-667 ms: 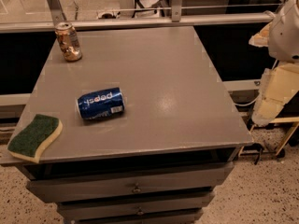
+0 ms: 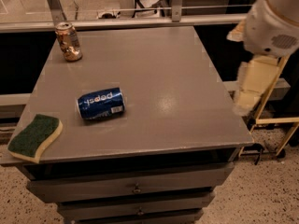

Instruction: Place pepsi can upright

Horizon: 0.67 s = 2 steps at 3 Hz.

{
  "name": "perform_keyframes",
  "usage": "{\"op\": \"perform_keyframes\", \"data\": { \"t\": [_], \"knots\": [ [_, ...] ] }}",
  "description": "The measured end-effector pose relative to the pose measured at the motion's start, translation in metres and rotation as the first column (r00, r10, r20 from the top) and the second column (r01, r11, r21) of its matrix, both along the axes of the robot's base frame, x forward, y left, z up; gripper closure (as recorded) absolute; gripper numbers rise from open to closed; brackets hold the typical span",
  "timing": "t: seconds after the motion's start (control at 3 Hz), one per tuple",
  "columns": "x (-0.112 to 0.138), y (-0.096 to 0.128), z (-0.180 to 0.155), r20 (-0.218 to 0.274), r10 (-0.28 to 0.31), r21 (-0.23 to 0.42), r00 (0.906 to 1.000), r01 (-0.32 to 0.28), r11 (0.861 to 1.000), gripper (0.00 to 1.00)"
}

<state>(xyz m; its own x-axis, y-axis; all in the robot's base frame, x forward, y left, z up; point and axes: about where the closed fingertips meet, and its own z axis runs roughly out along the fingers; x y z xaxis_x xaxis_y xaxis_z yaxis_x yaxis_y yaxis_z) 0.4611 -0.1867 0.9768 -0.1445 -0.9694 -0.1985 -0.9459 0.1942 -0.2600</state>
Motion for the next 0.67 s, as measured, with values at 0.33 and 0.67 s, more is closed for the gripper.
{"op": "perform_keyframes", "data": {
  "t": [0.33,0.67],
  "knots": [
    [0.045,0.064,-0.003,-0.001,0.151,-0.019,0.9886,-0.151,0.988,0.0],
    [0.082,0.128,-0.01,-0.011,0.265,-0.024,0.9643,-0.265,0.964,0.0]
  ]
}}
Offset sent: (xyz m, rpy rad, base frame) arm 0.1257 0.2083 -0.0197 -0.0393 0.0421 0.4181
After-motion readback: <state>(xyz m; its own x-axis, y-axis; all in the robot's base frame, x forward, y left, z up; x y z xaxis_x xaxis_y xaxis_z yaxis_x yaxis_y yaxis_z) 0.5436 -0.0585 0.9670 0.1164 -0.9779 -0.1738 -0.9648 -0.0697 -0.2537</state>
